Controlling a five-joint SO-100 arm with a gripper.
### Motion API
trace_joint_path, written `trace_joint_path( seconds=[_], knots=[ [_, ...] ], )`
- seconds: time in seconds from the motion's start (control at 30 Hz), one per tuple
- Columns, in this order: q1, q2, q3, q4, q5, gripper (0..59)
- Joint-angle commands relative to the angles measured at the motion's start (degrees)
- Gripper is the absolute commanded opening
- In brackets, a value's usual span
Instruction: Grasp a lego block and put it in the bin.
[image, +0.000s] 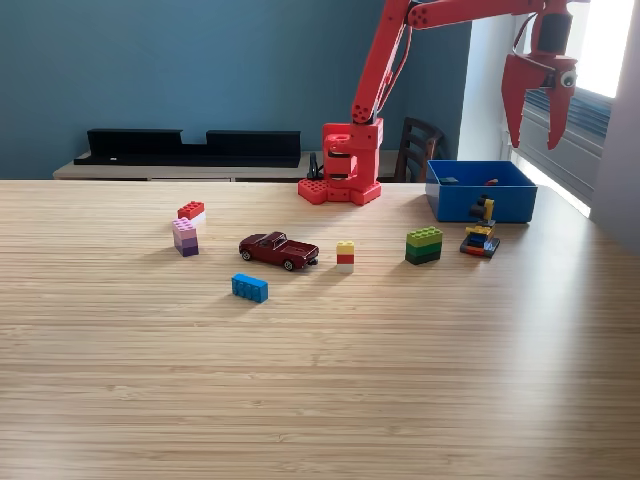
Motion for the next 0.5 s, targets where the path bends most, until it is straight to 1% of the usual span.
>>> trace_joint_path(
  seconds=[0.03, 0.1, 0.17, 0.2, 0.33, 0.5],
  knots=[
    [1.67, 1.32, -3.96, 1.32, -0.62, 18.1],
    [3.6, 1.32, -4.04, 1.32, -0.62, 15.2],
    [6.77, 1.41, -4.22, 1.32, 0.18, 4.8],
    [8.79, 1.41, -4.13, 1.32, 0.88, 0.7],
    [20.65, 1.49, -2.2, 1.32, 3.43, 0.1],
    [41.92, 1.67, -0.62, 1.23, 6.59, 0.1]
  ],
)
